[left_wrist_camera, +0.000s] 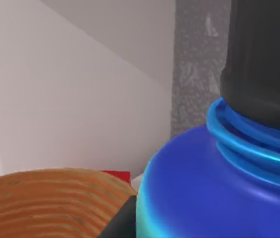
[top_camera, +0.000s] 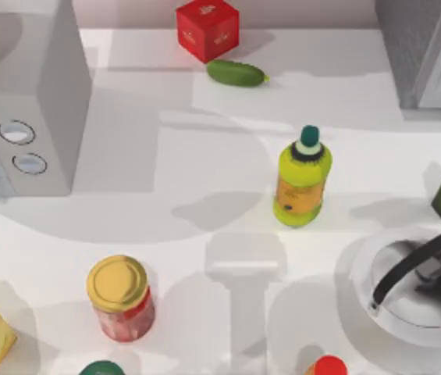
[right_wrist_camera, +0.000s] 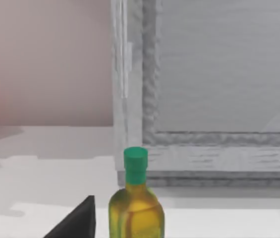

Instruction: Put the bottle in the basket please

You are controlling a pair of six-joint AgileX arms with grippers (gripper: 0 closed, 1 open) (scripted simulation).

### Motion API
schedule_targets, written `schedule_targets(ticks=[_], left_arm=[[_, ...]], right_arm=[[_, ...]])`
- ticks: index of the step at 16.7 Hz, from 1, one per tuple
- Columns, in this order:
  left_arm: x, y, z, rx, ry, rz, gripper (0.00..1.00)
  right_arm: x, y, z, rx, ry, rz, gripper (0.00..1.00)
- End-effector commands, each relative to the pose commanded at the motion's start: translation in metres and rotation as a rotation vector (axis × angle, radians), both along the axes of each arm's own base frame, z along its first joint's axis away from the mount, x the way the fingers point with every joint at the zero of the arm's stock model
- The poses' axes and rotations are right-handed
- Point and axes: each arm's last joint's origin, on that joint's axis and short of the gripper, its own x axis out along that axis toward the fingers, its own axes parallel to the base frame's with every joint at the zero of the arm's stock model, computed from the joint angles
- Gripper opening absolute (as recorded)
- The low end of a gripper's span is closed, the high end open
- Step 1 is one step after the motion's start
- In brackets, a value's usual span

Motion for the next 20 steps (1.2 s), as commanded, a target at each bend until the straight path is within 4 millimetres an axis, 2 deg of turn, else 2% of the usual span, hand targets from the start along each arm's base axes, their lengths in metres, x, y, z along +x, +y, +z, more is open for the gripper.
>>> schedule_targets(ticks=[5,10,13,20], left_arm=[[0.054,0.043,0.053,0.014,-0.024,-0.001,0.00],[0.097,0.070,0.073,0.013,-0.018,0.003,0.00],[0.109,0.077,0.075,0.006,-0.009,0.004,0.00],[0.110,0.077,0.074,0.006,-0.010,0.005,0.00]], right_arm=[[0.000,0.000,0.000,0.000,0.000,0.000,1.00],[0.000,0.000,0.000,0.000,0.000,0.000,1.00],[0.000,0.000,0.000,0.000,0.000,0.000,1.00],[0.000,0.000,0.000,0.000,0.000,0.000,1.00]])
